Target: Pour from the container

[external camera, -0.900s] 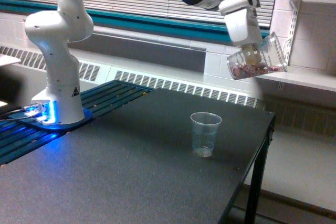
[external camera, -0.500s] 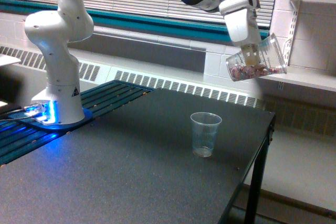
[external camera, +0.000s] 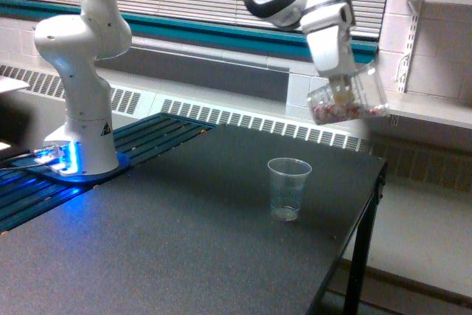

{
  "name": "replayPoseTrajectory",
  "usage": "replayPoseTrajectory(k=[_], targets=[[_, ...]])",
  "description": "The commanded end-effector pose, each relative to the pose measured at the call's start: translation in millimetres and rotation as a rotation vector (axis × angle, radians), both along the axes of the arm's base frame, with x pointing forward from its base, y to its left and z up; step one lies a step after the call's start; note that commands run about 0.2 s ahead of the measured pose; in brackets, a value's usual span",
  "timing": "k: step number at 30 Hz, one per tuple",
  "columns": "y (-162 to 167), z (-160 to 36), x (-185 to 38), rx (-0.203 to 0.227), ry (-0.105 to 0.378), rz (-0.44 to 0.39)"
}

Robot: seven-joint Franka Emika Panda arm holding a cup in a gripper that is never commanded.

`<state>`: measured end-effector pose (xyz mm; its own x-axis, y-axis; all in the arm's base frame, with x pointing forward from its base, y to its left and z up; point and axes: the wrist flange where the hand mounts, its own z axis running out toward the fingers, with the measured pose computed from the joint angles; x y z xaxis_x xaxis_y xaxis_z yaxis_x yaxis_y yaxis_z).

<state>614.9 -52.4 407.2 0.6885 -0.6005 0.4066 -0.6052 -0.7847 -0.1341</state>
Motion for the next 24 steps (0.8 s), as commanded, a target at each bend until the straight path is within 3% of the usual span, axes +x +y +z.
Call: replayPoseTrajectory(k=[1, 24], targets=[[29.3, -12.0, -14.9, 0.010, 0.002, 0.013], [80.0, -66.1, -82.8, -0.031, 0.101, 0.099]])
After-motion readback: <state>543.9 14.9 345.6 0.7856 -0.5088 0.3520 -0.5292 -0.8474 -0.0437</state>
